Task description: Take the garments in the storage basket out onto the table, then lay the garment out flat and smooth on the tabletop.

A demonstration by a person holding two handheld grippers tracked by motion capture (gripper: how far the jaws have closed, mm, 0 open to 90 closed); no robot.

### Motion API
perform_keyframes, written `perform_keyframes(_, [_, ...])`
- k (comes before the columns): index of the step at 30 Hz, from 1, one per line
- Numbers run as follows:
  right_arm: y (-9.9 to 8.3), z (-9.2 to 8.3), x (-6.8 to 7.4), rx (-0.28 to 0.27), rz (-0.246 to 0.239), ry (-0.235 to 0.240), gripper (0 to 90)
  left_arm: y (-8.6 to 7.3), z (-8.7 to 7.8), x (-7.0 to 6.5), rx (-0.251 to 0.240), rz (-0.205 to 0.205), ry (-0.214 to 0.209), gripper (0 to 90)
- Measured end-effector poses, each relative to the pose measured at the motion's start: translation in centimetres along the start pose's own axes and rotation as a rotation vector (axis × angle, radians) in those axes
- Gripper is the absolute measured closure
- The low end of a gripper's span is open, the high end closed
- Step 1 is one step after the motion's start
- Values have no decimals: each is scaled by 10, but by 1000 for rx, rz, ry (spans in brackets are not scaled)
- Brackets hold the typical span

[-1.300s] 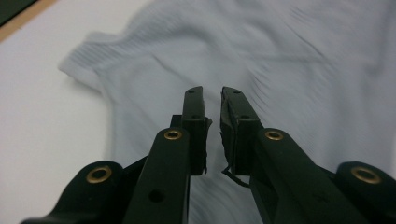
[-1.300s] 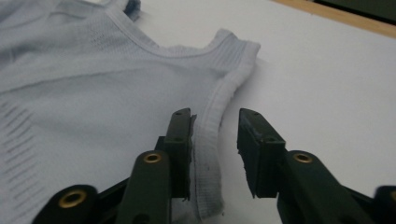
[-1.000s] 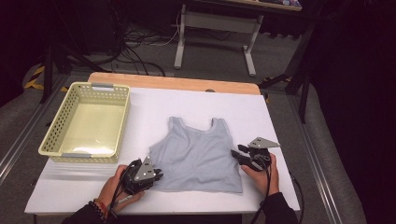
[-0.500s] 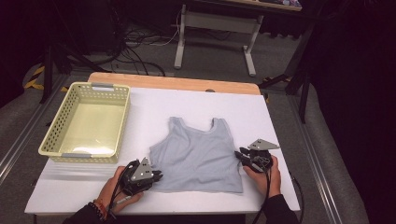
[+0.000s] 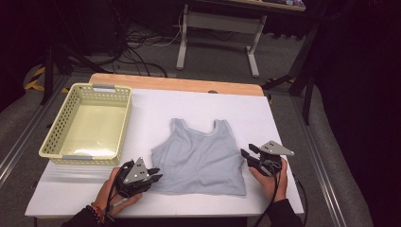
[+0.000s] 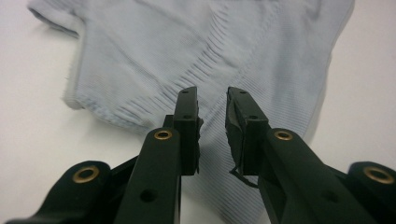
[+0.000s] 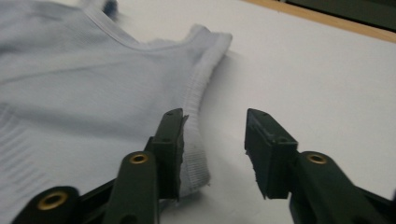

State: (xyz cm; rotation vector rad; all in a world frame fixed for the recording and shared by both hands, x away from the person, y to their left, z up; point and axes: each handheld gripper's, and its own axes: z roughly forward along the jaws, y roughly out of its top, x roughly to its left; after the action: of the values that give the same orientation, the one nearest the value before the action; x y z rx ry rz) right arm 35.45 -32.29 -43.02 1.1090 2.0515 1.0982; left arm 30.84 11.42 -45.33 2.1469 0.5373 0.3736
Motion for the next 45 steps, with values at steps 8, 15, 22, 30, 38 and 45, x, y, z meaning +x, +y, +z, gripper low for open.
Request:
perform_keyframes(8, [1, -22, 9, -121, -11, -7, 401, -3, -13, 4, -39, 12, 31, 679])
perform_keyframes(15, [-3, -33, 22, -162, -33, 1, 309, -5, -19, 6, -58, 4, 63, 527])
perform_keyframes(22, [-8, -42, 33, -188, -27, 5, 252, -9, -25, 4, -75, 10, 77, 309])
perform_keyframes(30, [-6, -44, 46, -202, -60, 31, 222, -13, -37, 5, -129, -12, 110, 188])
perform_keyframes(38, [9, -36, 84, -179, -149, 159, 244, -15, -42, 6, -148, -31, 109, 169])
perform_keyframes(45, [20, -17, 139, -118, -241, 289, 356, -15, -43, 6, -153, -30, 112, 165])
